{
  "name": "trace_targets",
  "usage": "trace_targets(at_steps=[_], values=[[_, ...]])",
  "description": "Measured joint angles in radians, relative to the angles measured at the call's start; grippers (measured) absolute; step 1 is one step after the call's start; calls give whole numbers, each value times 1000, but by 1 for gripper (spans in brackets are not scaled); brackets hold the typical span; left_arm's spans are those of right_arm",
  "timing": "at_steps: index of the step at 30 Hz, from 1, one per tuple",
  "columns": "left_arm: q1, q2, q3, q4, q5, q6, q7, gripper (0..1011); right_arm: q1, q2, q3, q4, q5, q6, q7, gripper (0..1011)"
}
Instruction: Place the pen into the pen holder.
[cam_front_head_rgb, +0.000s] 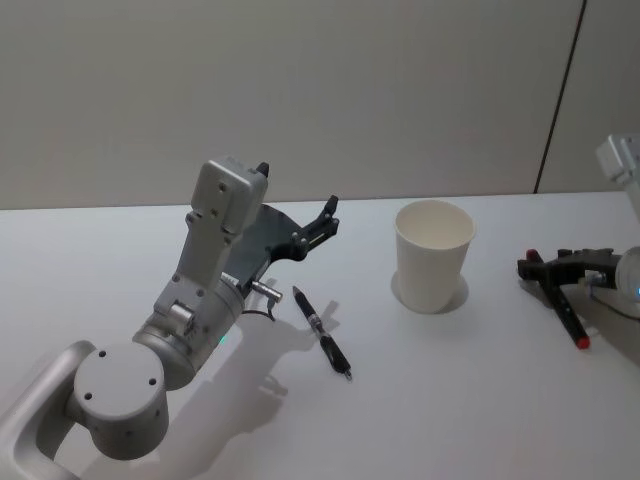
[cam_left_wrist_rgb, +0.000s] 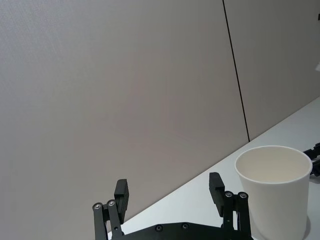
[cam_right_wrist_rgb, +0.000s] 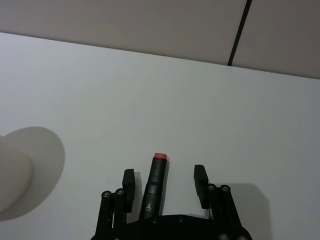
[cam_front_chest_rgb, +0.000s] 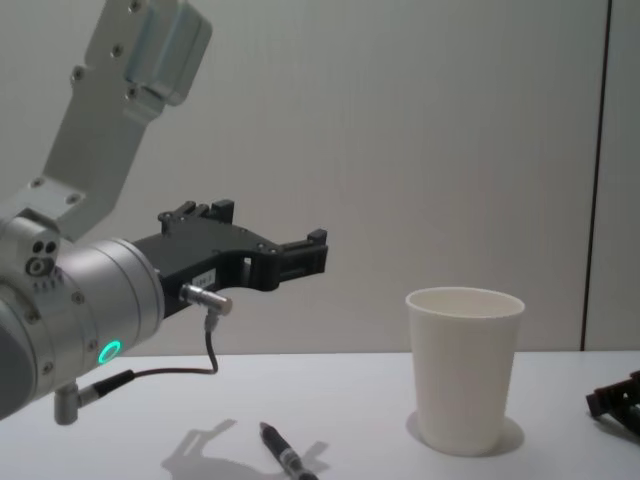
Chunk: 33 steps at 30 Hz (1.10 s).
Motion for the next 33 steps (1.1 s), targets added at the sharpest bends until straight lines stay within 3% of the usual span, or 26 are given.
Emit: trace_targets(at_steps=[33], values=[[0,0,0,0,0,0,0,1001,-1,0,-1,3,0,3,1,522]])
